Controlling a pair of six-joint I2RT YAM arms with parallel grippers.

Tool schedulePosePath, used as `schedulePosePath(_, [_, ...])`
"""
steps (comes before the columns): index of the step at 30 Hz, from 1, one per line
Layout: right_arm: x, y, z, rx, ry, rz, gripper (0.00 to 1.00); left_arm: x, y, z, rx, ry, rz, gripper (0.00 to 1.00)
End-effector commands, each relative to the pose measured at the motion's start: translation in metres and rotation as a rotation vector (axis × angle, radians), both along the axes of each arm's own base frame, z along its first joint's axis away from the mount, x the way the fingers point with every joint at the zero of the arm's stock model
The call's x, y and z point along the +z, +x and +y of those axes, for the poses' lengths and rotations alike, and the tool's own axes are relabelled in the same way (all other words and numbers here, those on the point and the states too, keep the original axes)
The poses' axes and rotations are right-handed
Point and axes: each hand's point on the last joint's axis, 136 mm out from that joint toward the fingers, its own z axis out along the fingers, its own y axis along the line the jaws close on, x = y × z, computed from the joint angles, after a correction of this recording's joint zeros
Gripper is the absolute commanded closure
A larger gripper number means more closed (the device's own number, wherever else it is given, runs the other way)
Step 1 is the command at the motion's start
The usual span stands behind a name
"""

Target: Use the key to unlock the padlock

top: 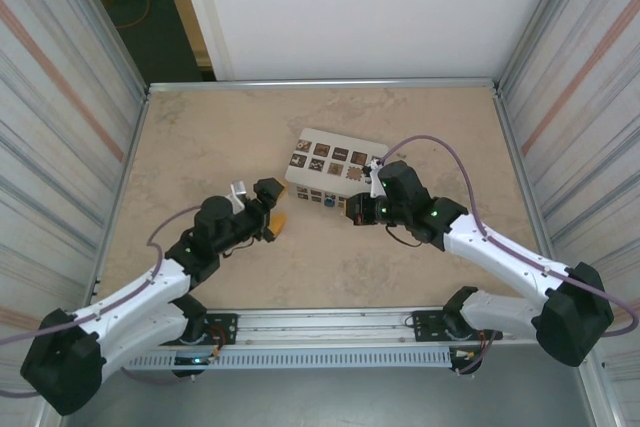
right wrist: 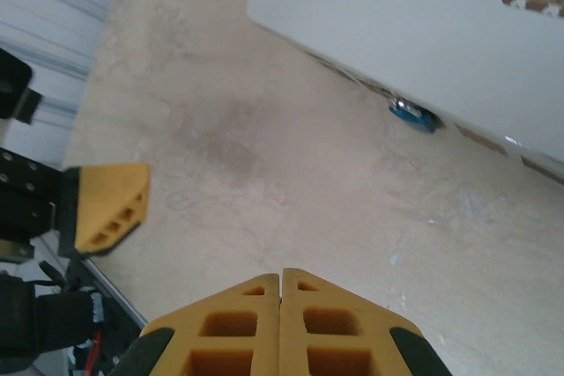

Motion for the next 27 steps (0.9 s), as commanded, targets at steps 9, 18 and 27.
schedulePosePath(9, [0.062,0.026,0.027,-0.010,0.131,-0.174,1.00,0.038,0.003,-0.032,0.080,-0.298,0.116,0.06])
schedulePosePath(18, [0.071,0.031,0.049,0.031,0.153,-0.203,1.00,0.046,0.001,-0.044,0.091,-0.353,0.173,0.12])
schedulePosePath(27, [0.065,0.019,0.070,0.085,0.166,-0.178,1.00,0.046,0.005,-0.052,0.094,-0.389,0.186,0.17])
